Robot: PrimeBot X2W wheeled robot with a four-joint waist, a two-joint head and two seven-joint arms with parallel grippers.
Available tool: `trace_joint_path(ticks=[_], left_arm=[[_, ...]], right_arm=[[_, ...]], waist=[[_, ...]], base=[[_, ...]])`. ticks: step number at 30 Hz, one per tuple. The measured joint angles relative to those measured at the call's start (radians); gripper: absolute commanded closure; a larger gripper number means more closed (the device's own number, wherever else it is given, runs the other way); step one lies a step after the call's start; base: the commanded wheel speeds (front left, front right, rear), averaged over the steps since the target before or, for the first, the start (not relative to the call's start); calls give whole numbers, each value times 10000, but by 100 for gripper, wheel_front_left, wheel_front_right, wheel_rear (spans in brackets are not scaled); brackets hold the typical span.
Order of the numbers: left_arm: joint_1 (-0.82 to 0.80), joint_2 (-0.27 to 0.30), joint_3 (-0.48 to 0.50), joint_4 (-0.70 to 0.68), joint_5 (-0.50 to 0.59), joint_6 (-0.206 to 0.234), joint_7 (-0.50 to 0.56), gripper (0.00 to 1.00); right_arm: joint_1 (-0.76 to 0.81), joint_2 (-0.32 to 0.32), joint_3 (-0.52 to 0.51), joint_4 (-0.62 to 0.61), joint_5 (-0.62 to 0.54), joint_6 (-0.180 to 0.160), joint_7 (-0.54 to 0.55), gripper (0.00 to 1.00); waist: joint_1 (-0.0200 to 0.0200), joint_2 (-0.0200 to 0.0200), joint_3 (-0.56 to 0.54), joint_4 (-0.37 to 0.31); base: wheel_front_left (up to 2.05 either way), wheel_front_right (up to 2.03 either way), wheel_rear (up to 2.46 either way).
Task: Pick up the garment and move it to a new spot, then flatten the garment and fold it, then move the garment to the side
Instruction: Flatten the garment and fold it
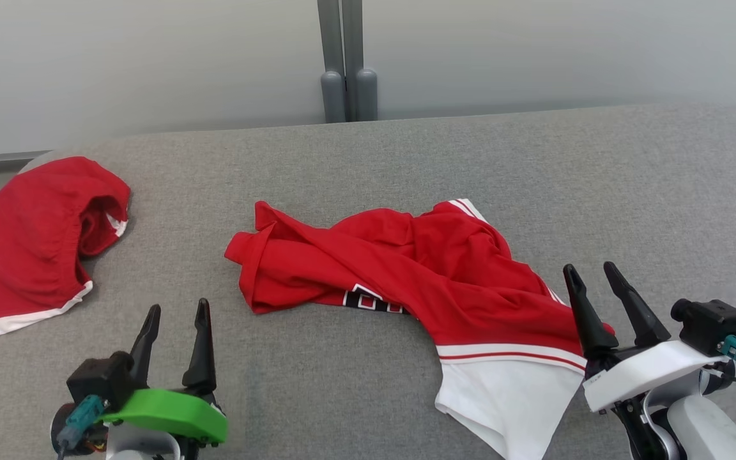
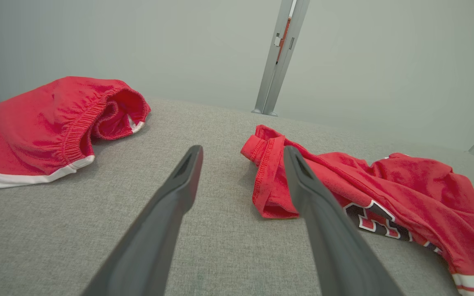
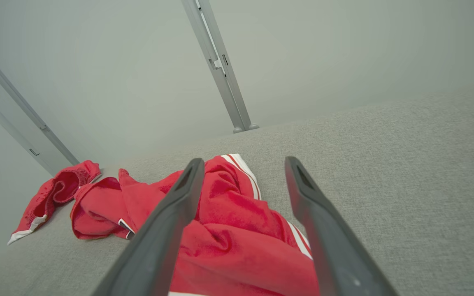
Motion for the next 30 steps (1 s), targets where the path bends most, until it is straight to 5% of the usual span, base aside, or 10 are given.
trace_joint_path(ticks=[8, 18, 30], left_arm=[[-1292, 928, -541, 334, 2, -148, 3248, 0], [-3829, 2207, -341, 230, -1664, -453, 7122, 0], [-6346, 3141, -867, 2167, -3170, -523, 9867, 0]], right_arm=[[-255, 2, 278, 169, -109, 0, 0, 0], [-856, 408, 295, -318, -297, 0, 0, 0], [-1512, 861, 309, -522, -546, 0, 0, 0]], waist=[[0, 0, 171, -317], [0, 0, 933, -1017], [0, 0, 2254, -2080]], base=[[0, 0, 0], [0, 0, 0], [0, 0, 0]])
